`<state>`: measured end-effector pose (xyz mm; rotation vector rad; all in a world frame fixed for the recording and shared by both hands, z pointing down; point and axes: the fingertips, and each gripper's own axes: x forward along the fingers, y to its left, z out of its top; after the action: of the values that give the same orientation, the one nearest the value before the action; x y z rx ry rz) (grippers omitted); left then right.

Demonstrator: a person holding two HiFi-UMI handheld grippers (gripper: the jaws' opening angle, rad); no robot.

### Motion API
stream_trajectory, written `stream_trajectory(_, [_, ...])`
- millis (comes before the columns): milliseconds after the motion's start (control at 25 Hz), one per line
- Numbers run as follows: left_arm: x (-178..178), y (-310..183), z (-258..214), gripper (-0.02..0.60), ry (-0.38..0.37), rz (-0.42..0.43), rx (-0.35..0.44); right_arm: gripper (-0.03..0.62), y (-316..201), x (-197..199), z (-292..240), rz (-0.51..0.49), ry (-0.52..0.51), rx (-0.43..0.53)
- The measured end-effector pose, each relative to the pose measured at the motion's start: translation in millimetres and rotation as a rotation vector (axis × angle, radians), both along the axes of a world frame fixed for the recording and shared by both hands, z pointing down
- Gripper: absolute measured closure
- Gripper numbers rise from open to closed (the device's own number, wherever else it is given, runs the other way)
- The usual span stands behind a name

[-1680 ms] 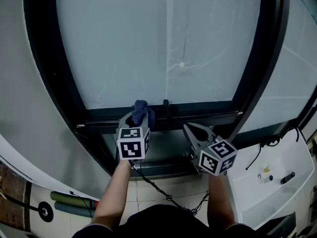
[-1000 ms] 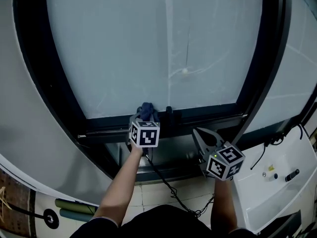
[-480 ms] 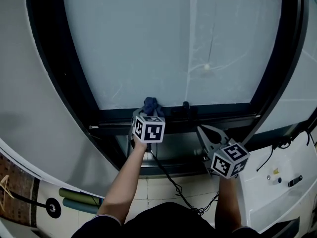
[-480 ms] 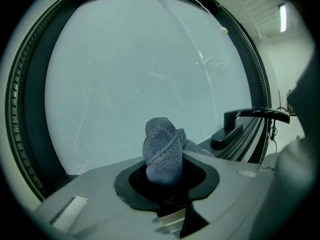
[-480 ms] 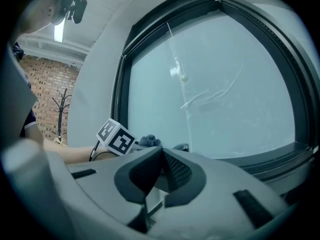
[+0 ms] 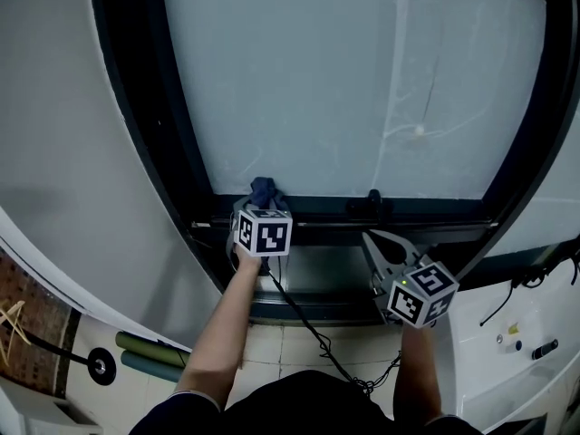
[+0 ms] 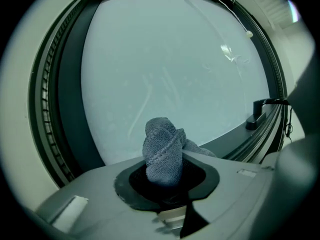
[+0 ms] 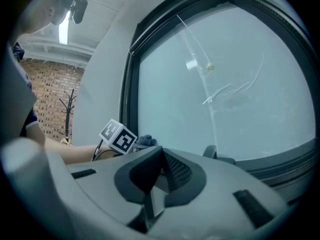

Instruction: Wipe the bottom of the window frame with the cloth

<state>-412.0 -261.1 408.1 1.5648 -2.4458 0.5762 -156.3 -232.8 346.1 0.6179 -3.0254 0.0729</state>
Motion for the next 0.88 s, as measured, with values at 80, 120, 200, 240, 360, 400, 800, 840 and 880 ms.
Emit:
stream_trajectory(80, [-17.5,9.2,-0.7,0.479,-0.007,-0.036,-0.006,0.594,4.8,-9.6,-0.3,-0.014,-0.005,-0.001])
stream_trajectory(120, [-26.0,13.8,-1.2,0.479,-0.013,-0.055,-0.009,0.594,7.3,-14.2,-0.5,-0.021,-0.007,0.000])
stream_trajectory(200, [-41.6,22.8,-2.1,0.479,-0.024,-0.092,-0.017,0.594,12.0,-22.4,-1.5,-0.032,-0.012,0.002])
stream_trajectory(240, [-48.8,26.9,-2.4,0.479,-0.028,-0.110,-0.020,0.594,14.1,-26.0,-2.0,-0.036,-0.015,0.003])
stream_trajectory(360, [-67.4,36.7,-1.1,0.479,-0.043,-0.162,-0.032,0.594,18.1,-33.9,-2.5,-0.040,-0.023,0.003])
stream_trajectory(400, [-71.3,39.6,-2.0,0.479,-0.048,-0.177,-0.032,0.594,18.9,-35.5,-2.5,-0.039,-0.025,0.003])
stream_trajectory(800, [-78.4,43.5,1.3,0.480,-0.044,-0.210,-0.023,0.594,23.8,-32.5,-4.9,0.006,-0.044,0.000])
stream_trajectory(840, [-73.8,43.2,-2.6,0.480,-0.036,-0.188,-0.006,0.594,24.4,-30.5,-6.3,0.017,-0.047,0.003])
stream_trajectory(880, [-66.1,42.9,-10.4,0.479,-0.026,-0.158,0.024,0.594,24.7,-28.1,-8.1,0.030,-0.050,0.007])
